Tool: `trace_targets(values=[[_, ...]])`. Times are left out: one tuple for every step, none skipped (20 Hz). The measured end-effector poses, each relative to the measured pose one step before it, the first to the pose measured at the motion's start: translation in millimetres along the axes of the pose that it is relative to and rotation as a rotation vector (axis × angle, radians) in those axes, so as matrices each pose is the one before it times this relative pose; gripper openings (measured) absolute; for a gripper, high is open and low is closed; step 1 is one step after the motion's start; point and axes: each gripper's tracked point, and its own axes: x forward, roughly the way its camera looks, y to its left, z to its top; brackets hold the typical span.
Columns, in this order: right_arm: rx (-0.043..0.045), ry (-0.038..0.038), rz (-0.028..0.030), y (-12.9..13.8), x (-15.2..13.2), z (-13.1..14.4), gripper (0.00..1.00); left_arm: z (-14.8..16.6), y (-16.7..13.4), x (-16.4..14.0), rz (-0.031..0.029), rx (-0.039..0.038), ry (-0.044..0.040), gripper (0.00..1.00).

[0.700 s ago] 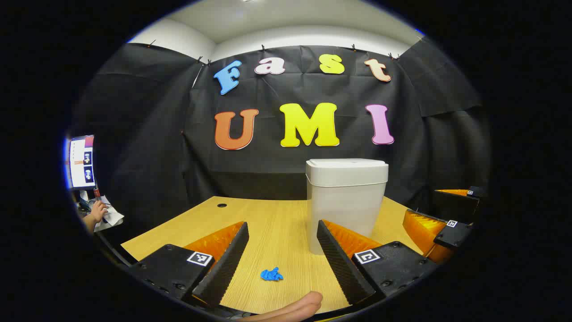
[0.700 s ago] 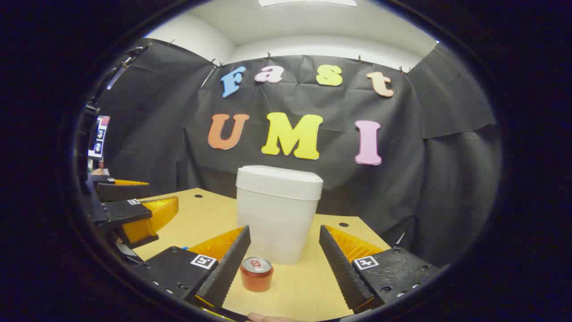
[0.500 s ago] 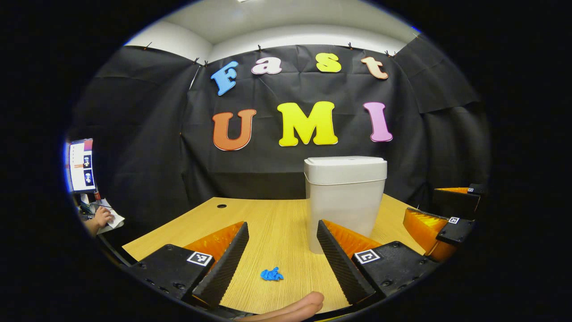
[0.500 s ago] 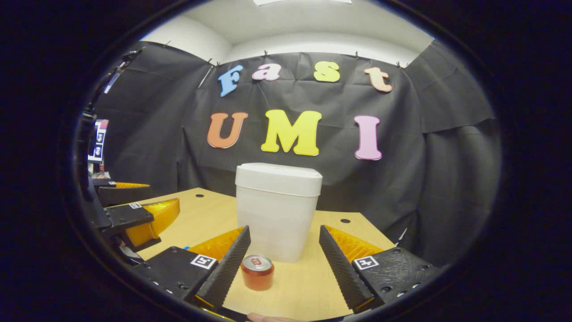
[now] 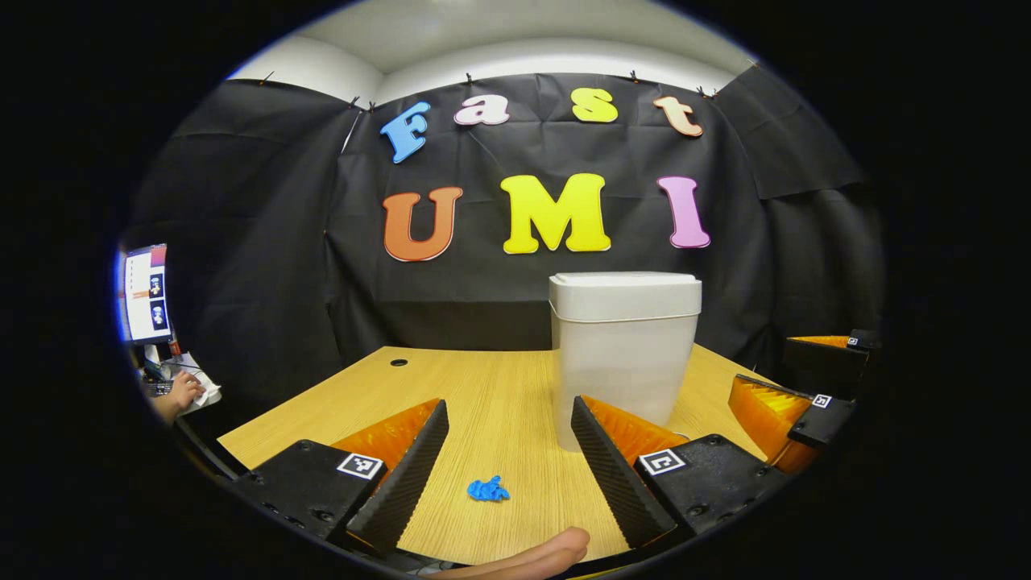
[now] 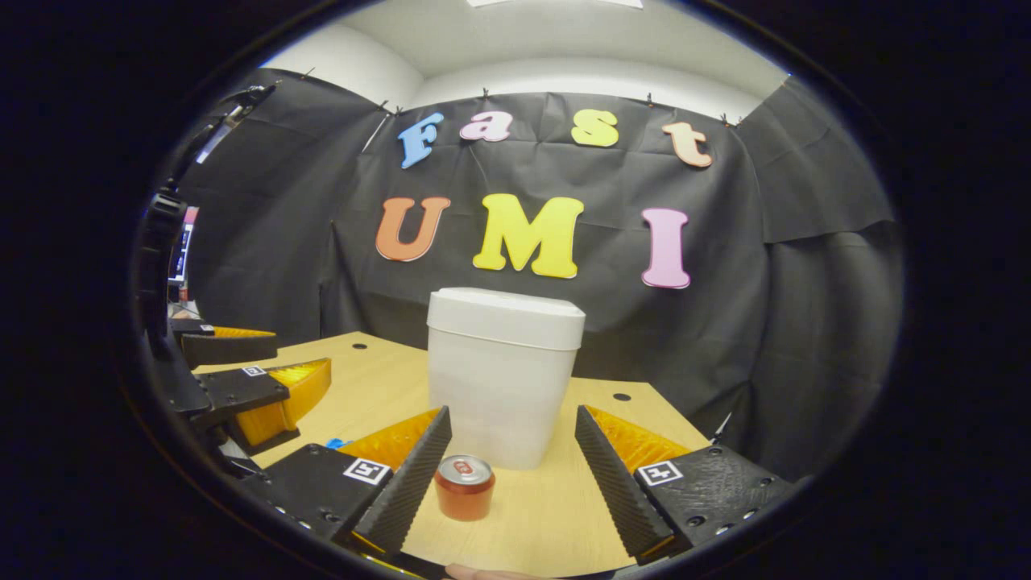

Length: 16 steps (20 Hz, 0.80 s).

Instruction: Press the lid of the desktop garbage bin to open it, pick up the crumpled paper on the desktop and throw it into the bin, then pick up the pop can on the desktop and drop it into the bin, and finally close the garbage bin lid.

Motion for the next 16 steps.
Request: trace_targets(values=[[-0.00125,0.00046,-0.00051,0.05,0.84,-0.45,0.95,-1.19,0.82,0.07,0.00079,-0.00187,0.00252,0.99],[-0.00055,0.00206,-0.00106,-0.20,0.50,-0.04,0.98,-0.27,0.06,0.84,-0.00055,-0.00180,0.00220,0.99],[0.00007,0.00105,-0.00002,-0.93,-0.08,-0.74,0.98,0.42,-1.24,-0.97,-0.00094,-0.00106,0.00078,0.99],[0.00123,-0.00101,0.00004,-0.41,-0.22,0.86,0.98,0.25,-0.69,0.23,-0.00183,0.00133,0.00031,0.99],[0.00046,-0.00155,-0.00020,0.22,-0.07,0.07,0.98,0.19,0.12,0.08,0.00003,0.00226,-0.00019,0.99],[0.00091,-0.00102,-0.00137,-0.50,0.27,0.74,0.98,0.53,0.32,-0.24,0.00176,0.00117,-0.00180,0.99],[0.00789,-0.00225,-0.00180,0.16,-0.58,0.46,0.95,1.55,0.89,-0.16,-0.00102,0.00215,-0.00263,0.99],[0.01290,-0.00099,0.00252,0.40,-0.26,0.88,0.98,-0.23,0.15,0.17,0.00216,-0.00033,0.00055,0.99],[0.01026,-0.00195,0.00719,1.43,0.50,1.91,0.98,-2.41,0.61,-0.09,0.00064,-0.00226,0.00113,0.99],[0.00598,-0.00573,0.00739,1.55,1.06,2.47,0.95,-0.31,-0.21,-0.69,-0.00243,0.00002,0.00022,0.99],[0.00271,-0.00902,0.00726,1.72,0.90,2.79,0.93,-0.08,-2.12,1.00,-0.00137,0.00364,0.00163,0.99],[0.00289,-0.01406,0.01989,4.09,1.26,4.74,0.95,-0.14,-0.85,0.74,-0.00010,0.00537,0.00290,0.99],[0.00134,-0.01223,0.01732,3.86,1.99,4.99,0.95,-1.54,-0.90,1.02,-0.00112,0.00701,0.00191,0.99],[-0.00263,-0.00162,0.00370,0.15,3.16,3.37,0.95,-1.58,-1.71,1.51,-0.00346,0.00937,0.00267,0.99],[-0.01024,-0.00353,-0.00143,-1.28,3.83,4.83,0.95,-2.66,-2.80,0.13,-0.00447,0.00796,0.00541,0.99],[-0.01001,-0.00271,-0.00605,-0.78,3.10,6.94,0.97,-1.20,-2.30,0.46,-0.00362,0.00225,0.00529,0.99]])
